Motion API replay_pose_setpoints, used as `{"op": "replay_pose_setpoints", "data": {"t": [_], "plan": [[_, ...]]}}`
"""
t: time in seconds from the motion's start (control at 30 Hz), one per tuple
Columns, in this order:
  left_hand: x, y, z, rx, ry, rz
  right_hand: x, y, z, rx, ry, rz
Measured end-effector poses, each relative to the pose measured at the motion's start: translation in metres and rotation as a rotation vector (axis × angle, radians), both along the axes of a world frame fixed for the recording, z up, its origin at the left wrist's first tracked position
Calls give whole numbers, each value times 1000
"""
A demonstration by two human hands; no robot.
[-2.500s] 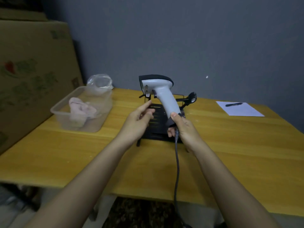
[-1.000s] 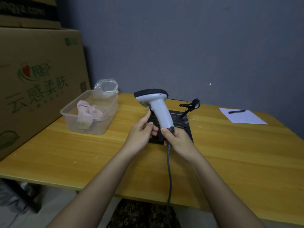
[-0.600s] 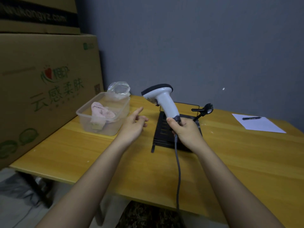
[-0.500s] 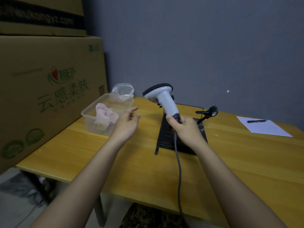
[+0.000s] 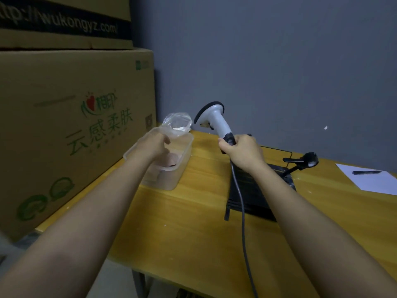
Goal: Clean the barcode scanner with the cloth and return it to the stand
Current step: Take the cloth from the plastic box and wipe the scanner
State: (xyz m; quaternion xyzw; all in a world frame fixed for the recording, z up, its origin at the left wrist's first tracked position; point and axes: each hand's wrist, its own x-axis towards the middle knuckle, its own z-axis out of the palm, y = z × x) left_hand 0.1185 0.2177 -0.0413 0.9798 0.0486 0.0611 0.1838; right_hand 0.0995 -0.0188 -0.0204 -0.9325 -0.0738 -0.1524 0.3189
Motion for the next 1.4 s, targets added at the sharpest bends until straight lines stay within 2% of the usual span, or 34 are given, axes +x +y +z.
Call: {"op": "replay_pose_setpoints", "data": {"t": [0.1, 0.17, 0.27, 0.4, 0.47, 0.63, 0.73, 0.83, 0.9, 1.0, 1.1, 1.23, 1.33, 1.4], "plan": [[25, 9, -13, 13, 168, 6, 9, 7, -7, -90, 12, -41], [32, 7, -17, 116, 289, -43, 12, 8, -14, -127, 14, -54], [36, 4, -16, 242, 242, -49, 16, 5, -22, -129, 3, -38], [38, 5, -10, 286, 36, 18, 19, 2, -27, -110, -6, -27], [32, 4, -3, 242, -156, 29, 17, 1, -29, -96, -5, -36], [-4, -5, 41, -21, -628, 25, 5, -6, -19, -59, 14, -44], [-34, -24, 79, -191, -790, -96, -14, -15, -4, -51, -22, -33], [-66, -46, 111, -345, -861, -202, -39, -31, 12, -22, -69, -18], [-82, -61, 123, -461, -860, -274, -59, -45, 22, -6, -87, 4], [-99, -82, 124, -500, -815, -329, -85, -68, 28, 47, -90, 49], [-112, -102, 108, -510, -772, -353, -106, -90, 25, 88, -69, 66], [-125, -123, 78, -565, -693, -403, -127, -111, 8, 17, -28, 36], [-127, -132, 49, -479, -616, -448, -138, -119, -8, -29, -2, 29], [-125, -135, 29, -355, -574, -397, -145, -119, -16, -92, 23, 24]]}}
